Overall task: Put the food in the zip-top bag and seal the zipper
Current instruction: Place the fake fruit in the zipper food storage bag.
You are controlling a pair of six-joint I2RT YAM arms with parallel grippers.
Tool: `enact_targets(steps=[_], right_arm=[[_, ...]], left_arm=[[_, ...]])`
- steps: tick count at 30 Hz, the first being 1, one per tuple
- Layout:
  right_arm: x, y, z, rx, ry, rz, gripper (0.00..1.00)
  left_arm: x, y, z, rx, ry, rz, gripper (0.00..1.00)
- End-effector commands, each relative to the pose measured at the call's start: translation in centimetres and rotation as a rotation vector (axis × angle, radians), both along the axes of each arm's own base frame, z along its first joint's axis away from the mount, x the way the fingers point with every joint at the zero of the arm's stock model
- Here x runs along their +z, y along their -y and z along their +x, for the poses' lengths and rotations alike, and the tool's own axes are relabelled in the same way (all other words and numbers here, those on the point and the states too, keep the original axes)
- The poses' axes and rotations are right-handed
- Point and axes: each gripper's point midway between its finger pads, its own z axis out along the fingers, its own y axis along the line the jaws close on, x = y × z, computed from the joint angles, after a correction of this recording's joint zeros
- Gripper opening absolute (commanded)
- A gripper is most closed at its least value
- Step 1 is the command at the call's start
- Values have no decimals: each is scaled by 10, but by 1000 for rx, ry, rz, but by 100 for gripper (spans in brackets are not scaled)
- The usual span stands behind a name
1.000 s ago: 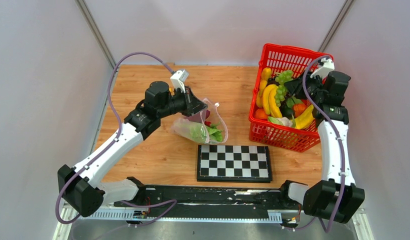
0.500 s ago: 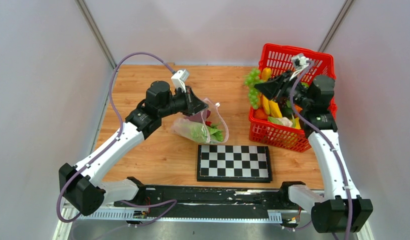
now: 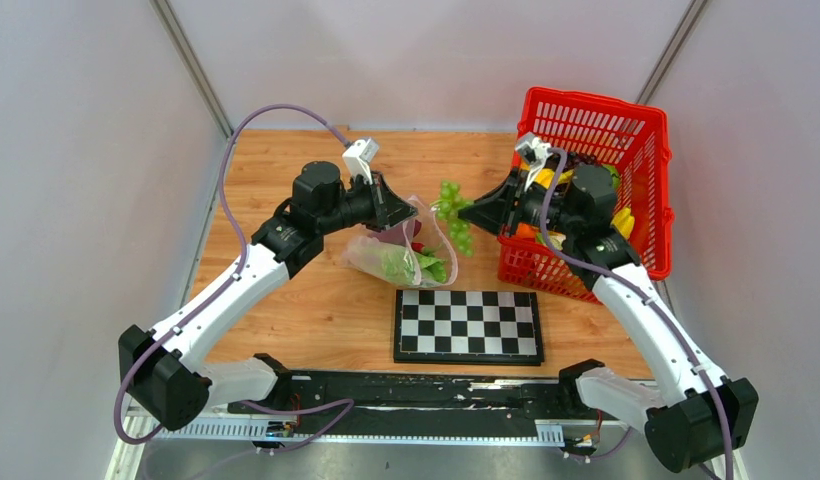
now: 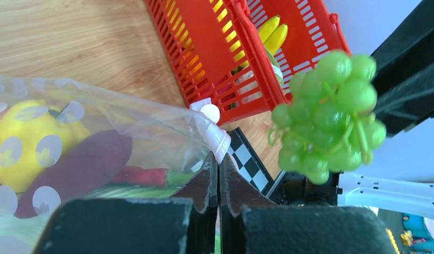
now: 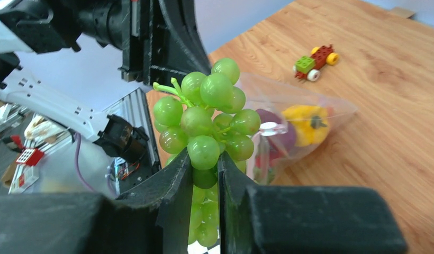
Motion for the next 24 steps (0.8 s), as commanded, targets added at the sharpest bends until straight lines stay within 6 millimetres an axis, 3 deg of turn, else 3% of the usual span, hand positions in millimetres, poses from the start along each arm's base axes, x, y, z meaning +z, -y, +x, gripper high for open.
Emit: enact_targets(steps=[1, 5, 11, 16, 24], right_arm=[[15, -18, -12, 45, 124, 55, 0], [7, -35, -13, 80, 105, 46, 0], [-30, -50, -6, 94, 22, -51, 0], [-66, -51, -1, 78, -60, -166, 0], [-77, -60, 9, 40, -88, -227, 0]], left_arm=[[33, 5, 3, -11, 72, -79, 0], [33, 4, 2, -8, 73, -78, 0], [37, 2, 0, -4, 81, -81, 0], [39, 1, 0, 0, 88, -84, 0], [38, 2, -1, -10, 86, -87, 0]])
